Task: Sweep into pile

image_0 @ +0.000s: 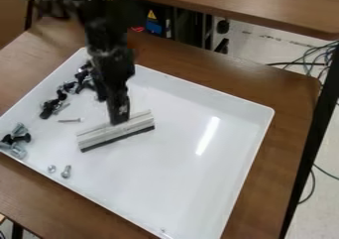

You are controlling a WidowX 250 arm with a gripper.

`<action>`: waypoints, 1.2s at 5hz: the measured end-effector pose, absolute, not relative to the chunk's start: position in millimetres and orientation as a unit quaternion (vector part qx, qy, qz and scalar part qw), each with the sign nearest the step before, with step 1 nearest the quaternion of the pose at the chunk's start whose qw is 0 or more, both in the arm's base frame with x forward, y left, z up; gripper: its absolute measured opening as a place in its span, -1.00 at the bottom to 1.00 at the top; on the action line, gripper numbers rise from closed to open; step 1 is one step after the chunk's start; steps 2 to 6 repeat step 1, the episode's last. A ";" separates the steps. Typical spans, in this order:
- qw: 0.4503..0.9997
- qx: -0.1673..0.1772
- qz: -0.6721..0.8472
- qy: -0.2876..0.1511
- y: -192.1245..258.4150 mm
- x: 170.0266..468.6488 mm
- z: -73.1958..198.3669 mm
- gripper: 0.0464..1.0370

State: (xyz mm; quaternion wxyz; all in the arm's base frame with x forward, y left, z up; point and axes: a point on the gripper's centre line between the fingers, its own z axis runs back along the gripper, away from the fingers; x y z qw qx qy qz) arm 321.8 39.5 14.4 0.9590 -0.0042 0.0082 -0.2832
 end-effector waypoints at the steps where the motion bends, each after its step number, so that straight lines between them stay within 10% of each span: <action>1: 0.987 -0.003 -0.159 0.022 86.1 321.4 30.7 0.92; 6: 0.987 -0.003 -0.159 0.022 86.1 321.4 30.7 0.92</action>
